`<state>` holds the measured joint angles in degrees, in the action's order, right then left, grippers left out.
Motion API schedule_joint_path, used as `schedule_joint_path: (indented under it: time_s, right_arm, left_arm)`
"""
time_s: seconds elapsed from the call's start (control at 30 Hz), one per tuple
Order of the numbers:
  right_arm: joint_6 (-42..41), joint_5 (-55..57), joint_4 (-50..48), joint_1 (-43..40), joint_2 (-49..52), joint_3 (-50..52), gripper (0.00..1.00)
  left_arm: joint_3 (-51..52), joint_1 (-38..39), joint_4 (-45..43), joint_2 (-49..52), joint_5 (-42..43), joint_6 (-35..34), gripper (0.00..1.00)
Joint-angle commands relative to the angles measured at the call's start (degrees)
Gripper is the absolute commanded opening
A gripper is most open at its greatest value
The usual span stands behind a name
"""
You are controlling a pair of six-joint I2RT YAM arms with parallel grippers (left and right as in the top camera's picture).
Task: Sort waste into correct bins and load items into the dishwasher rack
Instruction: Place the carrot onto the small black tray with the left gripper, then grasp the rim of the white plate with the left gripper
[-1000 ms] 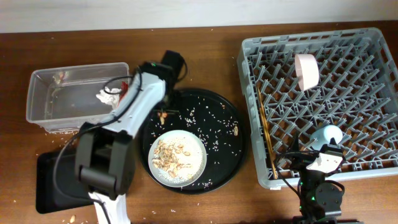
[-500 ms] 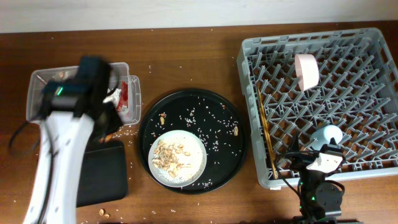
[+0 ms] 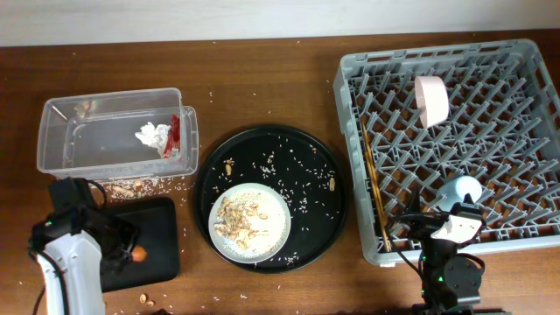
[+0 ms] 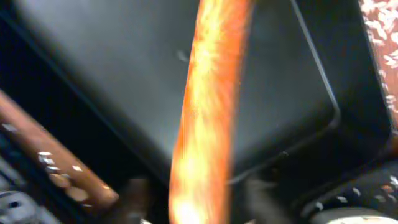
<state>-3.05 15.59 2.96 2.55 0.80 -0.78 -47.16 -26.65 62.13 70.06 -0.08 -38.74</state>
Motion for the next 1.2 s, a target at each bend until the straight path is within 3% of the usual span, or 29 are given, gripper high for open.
schedule_joint_path:
  time_s: [0.0,0.1,0.17,0.27,0.3,0.47,0.6,0.8,1.0,1.17]
  right_arm:
    - [-0.4,0.1,0.2,-0.3,-0.4,0.5,0.98]
    - [-0.4,0.1,0.2,-0.3,-0.4,0.5,0.98]
    - [-0.4,0.1,0.2,-0.3,-0.4,0.5,0.98]
    - [-0.4,0.1,0.2,-0.3,-0.4,0.5,0.98]
    - [-0.4,0.1,0.2,-0.3,-0.4,0.5,0.98]
    - [-0.4,0.1,0.2,-0.3,-0.4,0.5,0.98]
    - [-0.4,0.1,0.2,-0.3,-0.4,0.5,0.98]
    - [-0.4,0.1,0.2,-0.3,-0.4,0.5,0.98]
    - [-0.4,0.1,0.2,-0.3,-0.4,0.5,0.98]
    - [-0.4,0.1,0.2,-0.3,-0.4,0.5,0.98]
  left_arm:
    - [-1.4,-0.3,-0.8,-0.6,10.7,-0.5,0.99]
    - [-4.5,0.3,-0.7,-0.6,17.3,1.3,0.99]
    - [-7.6,2.7,-0.4,-0.6,17.5,2.5,0.99]
    - [-12.3,10.1,-1.7,-0.5,17.2,6.5,0.9]
    - [-13.4,14.0,-3.2,-0.5,17.1,8.9,0.82]
    - [-14.2,35.1,-11.7,1.0,12.1,19.2,0.74]
    - [-14.2,49.5,-14.6,6.8,5.8,19.9,0.7]
    - [-15.1,65.1,-16.9,22.4,3.7,24.4,0.64]
    - [-15.0,71.9,-16.7,27.4,2.4,25.6,0.57]
    - [-15.0,74.2,-16.4,28.7,2.2,25.7,0.32]
